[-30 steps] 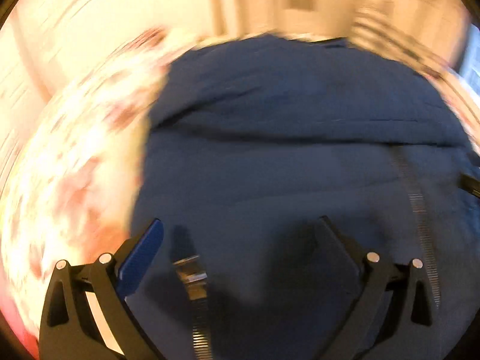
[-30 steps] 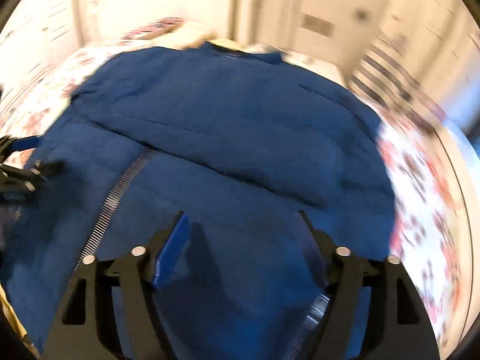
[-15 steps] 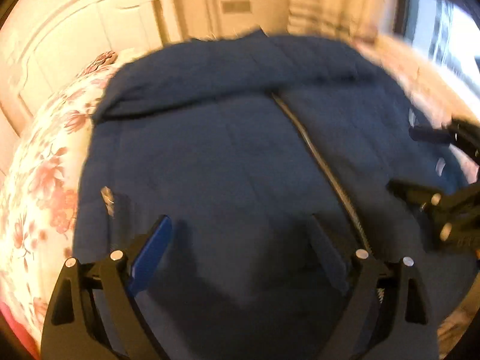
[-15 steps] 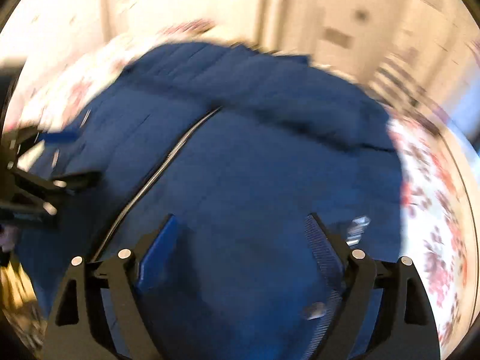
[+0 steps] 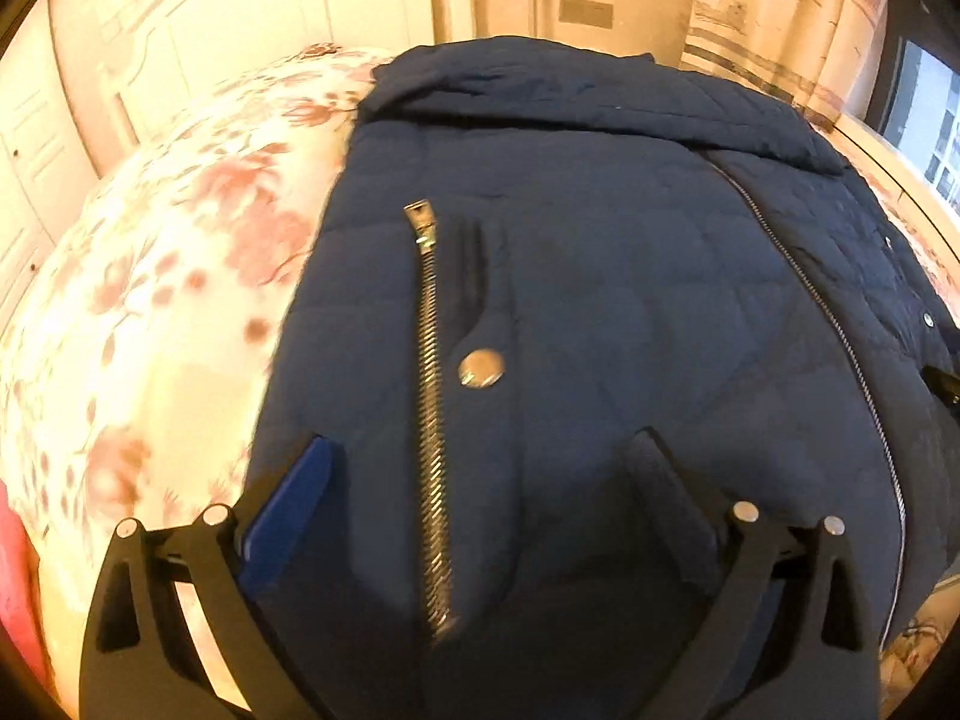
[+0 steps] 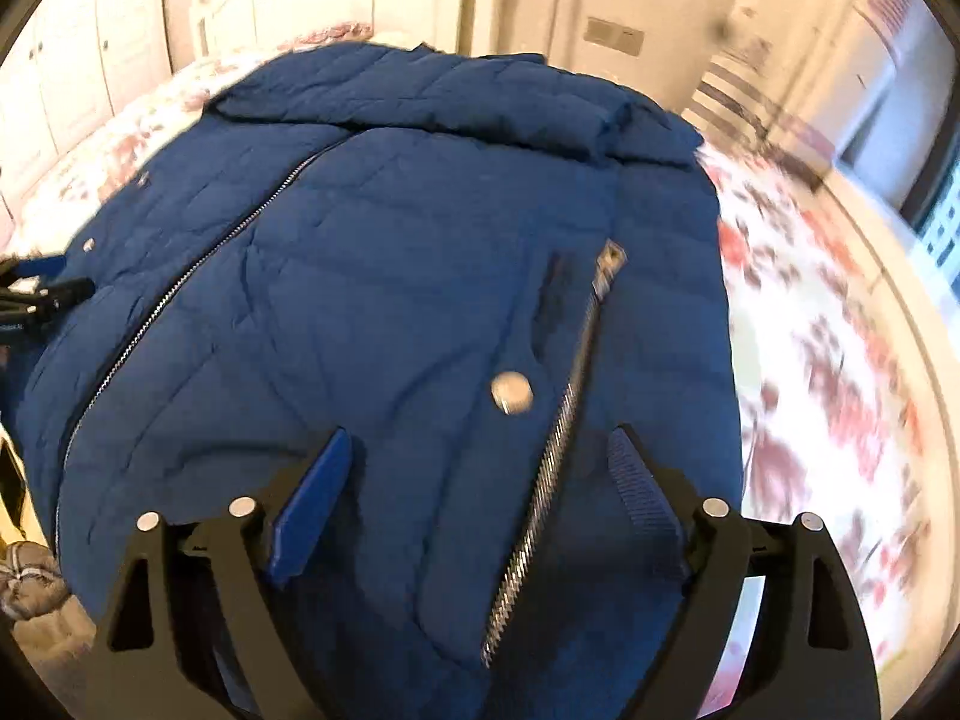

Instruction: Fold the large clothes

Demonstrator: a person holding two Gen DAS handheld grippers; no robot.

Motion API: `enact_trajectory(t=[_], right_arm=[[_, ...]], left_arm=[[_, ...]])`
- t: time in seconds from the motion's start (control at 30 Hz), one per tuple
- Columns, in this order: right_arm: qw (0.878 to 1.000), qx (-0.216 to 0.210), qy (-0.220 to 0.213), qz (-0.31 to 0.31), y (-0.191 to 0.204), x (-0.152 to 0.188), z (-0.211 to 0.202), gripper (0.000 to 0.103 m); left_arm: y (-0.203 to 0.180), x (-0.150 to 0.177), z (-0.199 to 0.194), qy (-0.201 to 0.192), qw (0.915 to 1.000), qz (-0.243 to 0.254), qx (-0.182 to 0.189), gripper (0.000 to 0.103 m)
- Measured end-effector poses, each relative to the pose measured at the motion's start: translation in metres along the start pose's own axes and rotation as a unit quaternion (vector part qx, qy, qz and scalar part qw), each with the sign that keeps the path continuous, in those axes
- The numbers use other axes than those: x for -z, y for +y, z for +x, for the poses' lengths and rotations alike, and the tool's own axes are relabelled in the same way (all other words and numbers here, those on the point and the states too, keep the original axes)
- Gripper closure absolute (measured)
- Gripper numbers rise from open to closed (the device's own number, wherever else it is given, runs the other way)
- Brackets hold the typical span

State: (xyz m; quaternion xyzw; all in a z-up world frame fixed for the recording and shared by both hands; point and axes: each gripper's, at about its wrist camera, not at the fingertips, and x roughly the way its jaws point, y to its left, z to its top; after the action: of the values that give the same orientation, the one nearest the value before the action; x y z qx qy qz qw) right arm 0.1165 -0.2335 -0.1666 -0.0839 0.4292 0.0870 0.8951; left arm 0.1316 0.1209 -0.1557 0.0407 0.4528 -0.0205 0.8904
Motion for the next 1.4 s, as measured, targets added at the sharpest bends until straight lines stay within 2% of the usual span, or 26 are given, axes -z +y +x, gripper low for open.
enact_trajectory(t=[0.07,0.13,0.2,0.27,0.33,0.4,0.47,0.5,0.57,0.7,0.8,0.9,1.03,1.23,1.3,1.37,1.4], right_arm=[[1.000,0.021,-0.007,-0.006,0.008,0.003,-0.011,0.021],[0.999,0.027,-0.033,-0.029,0.024,0.010,-0.029,0.021],[0.996,-0.006,-0.063,-0.055,0.044,0.017,-0.045,0.021],[0.993,-0.033,-0.078,-0.088,0.063,0.027,-0.052,0.021],[0.990,-0.038,-0.070,-0.119,0.080,0.034,-0.044,0.021],[0.991,-0.026,-0.046,-0.120,0.086,0.038,-0.027,0.021],[0.994,-0.054,-0.039,-0.085,0.073,0.035,-0.023,0.019],[0.994,-0.058,-0.035,-0.082,0.069,0.035,-0.024,0.019],[0.995,-0.047,-0.032,-0.085,0.067,0.032,-0.030,0.020],[0.997,-0.013,-0.052,-0.060,0.047,0.029,-0.042,0.019],[0.999,-0.010,-0.025,-0.020,0.022,0.037,-0.028,0.016],[0.999,-0.033,-0.026,0.021,0.005,0.047,-0.027,0.014],[0.999,-0.001,-0.051,0.018,0.005,0.048,-0.041,0.014],[0.998,-0.023,-0.042,0.047,-0.013,0.059,-0.033,0.015],[0.998,-0.005,-0.041,0.047,-0.010,0.055,-0.039,0.015],[0.998,0.012,-0.058,0.033,0.000,0.052,-0.049,0.015],[0.997,0.007,-0.071,0.022,0.006,0.051,-0.056,0.015]], left_arm=[[-0.004,0.004,-0.012,-0.004,0.9998,0.006,-0.017,0.006],[-0.009,0.010,-0.031,-0.024,0.9996,0.016,-0.005,0.008],[-0.025,0.019,-0.056,-0.052,0.9974,0.033,0.037,0.008],[-0.045,0.027,-0.068,-0.066,0.9946,0.061,0.051,0.006],[-0.071,0.037,-0.066,-0.064,0.9912,0.106,0.046,0.006],[-0.086,0.046,-0.050,-0.044,0.9898,0.133,0.024,0.006],[-0.082,0.049,-0.040,-0.045,0.9923,0.113,0.027,0.002],[-0.075,0.048,-0.038,-0.036,0.9933,0.100,0.046,0.002],[-0.074,0.044,-0.033,-0.030,0.9932,0.097,0.059,0.002],[-0.073,0.045,-0.030,-0.035,0.9930,0.097,0.056,0.002],[-0.073,0.048,-0.030,-0.034,0.9930,0.096,0.060,0.002],[-0.073,0.050,-0.031,-0.035,0.9930,0.096,0.060,0.002],[-0.073,0.050,-0.033,-0.035,0.9930,0.095,0.060,0.002],[-0.074,0.050,-0.032,-0.036,0.9930,0.095,0.061,0.002],[-0.073,0.049,-0.035,-0.031,0.9935,0.091,0.060,0.002],[-0.070,0.050,-0.046,-0.040,0.9937,0.086,0.060,0.002],[-0.068,0.052,-0.050,-0.048,0.9935,0.085,0.058,0.002]])
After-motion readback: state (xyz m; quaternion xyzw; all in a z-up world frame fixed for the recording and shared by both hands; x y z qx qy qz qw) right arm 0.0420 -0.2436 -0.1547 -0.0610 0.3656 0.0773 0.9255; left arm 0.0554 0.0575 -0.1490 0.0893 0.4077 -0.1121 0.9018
